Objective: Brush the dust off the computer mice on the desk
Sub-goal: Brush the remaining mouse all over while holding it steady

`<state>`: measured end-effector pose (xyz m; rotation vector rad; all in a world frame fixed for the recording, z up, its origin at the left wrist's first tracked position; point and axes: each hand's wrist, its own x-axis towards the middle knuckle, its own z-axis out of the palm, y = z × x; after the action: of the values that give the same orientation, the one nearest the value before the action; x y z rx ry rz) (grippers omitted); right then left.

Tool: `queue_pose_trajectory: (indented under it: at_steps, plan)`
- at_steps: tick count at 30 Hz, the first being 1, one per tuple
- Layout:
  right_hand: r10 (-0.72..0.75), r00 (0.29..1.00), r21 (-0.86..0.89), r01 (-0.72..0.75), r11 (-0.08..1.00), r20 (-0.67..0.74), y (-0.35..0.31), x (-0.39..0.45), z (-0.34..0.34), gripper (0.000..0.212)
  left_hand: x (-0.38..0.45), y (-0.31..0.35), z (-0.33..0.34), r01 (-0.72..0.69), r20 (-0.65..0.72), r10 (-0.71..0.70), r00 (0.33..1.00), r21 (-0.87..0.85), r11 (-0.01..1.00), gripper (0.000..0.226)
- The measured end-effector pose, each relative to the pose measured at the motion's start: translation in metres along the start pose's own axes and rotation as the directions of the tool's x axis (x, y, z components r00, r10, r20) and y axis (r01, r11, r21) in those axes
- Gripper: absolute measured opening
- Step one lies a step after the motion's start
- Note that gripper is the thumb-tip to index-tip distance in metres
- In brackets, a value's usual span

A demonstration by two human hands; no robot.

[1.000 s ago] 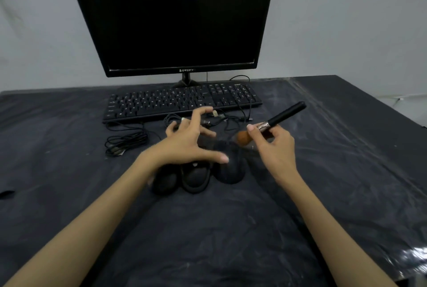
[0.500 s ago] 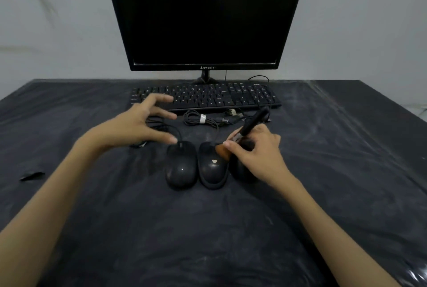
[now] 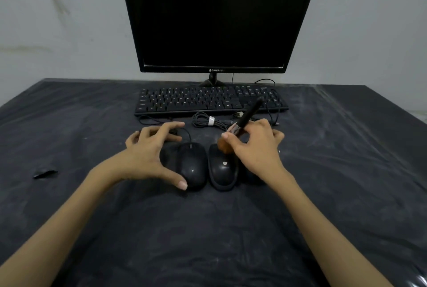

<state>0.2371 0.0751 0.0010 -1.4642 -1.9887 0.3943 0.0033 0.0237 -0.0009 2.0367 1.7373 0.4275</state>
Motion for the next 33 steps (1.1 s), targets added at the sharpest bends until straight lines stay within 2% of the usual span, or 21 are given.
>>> queue_pose_trajectory:
  at_steps: [4, 6, 8, 11, 13, 16, 18, 20, 22, 26, 29, 31, 33]
  plan:
    - [-0.045, 0.998, 0.310, 0.031, 0.950, 0.035, -0.018, -0.015, 0.005, 0.006, 0.003, 0.001, 0.007, -0.015, -0.038, 0.015, 0.999, -0.002, 1.000, 0.111]
    - [-0.094, 0.990, 0.357, 0.049, 0.933, 0.109, -0.022, -0.024, 0.013, 0.009, 0.003, 0.001, 0.006, -0.008, -0.039, 0.008, 0.999, -0.015, 1.000, 0.112]
    - [-0.110, 0.984, 0.240, 0.074, 0.968, 0.141, -0.022, -0.026, 0.018, 0.008, 0.003, 0.000, 0.005, -0.004, -0.030, 0.003, 1.000, -0.034, 0.999, 0.113]
    - [-0.134, 0.991, -0.025, 0.133, 0.991, -0.026, -0.019, -0.018, 0.015, 0.013, 0.004, 0.000, 0.005, 0.001, -0.029, -0.002, 1.000, -0.058, 0.998, 0.113]
    - [-0.140, 0.986, -0.004, 0.141, 0.990, -0.086, -0.023, -0.016, 0.012, 0.017, 0.004, -0.001, 0.005, 0.001, -0.028, -0.003, 1.000, -0.060, 0.998, 0.111]
    - [-0.149, 0.989, 0.087, 0.146, 0.985, 0.024, -0.029, -0.023, 0.017, 0.021, 0.004, 0.000, 0.005, 0.009, -0.024, -0.010, 1.000, -0.059, 0.998, 0.108]
    - [-0.158, 0.985, 0.038, 0.156, 0.987, 0.067, -0.027, -0.026, 0.022, 0.022, 0.004, 0.000, 0.005, 0.012, -0.032, -0.014, 0.999, -0.055, 0.998, 0.109]
    - [-0.185, 0.983, -0.081, 0.184, 0.980, 0.003, -0.019, -0.022, 0.022, 0.021, 0.003, 0.000, 0.006, 0.013, -0.039, -0.015, 0.999, -0.053, 0.999, 0.111]
    - [-0.169, 0.984, -0.103, 0.163, 0.981, -0.051, -0.011, -0.015, 0.013, 0.020, 0.003, 0.000, 0.006, 0.005, -0.050, -0.007, 0.999, -0.055, 0.998, 0.111]
    - [0.012, 0.995, 0.139, 0.002, 0.990, -0.101, 0.001, -0.001, -0.018, 0.017, 0.002, 0.001, 0.007, -0.016, -0.047, 0.013, 0.999, -0.056, 0.998, 0.112]
    - [0.128, 0.989, 0.417, -0.085, 0.905, -0.077, 0.013, 0.005, -0.040, 0.011, 0.001, 0.002, 0.008, -0.039, -0.038, 0.037, 0.999, -0.070, 0.997, 0.108]
    - [0.164, 0.986, 0.465, -0.127, 0.876, -0.039, 0.023, 0.004, -0.049, 0.006, 0.002, 0.007, 0.010, -0.061, -0.087, 0.053, 0.995, -0.095, 0.994, 0.099]
    - [0.194, 0.981, 0.451, -0.178, 0.874, 0.010, 0.035, 0.003, -0.056, 0.004, 0.004, 0.014, 0.013, -0.097, -0.193, 0.075, 0.978, -0.104, 0.990, 0.084]
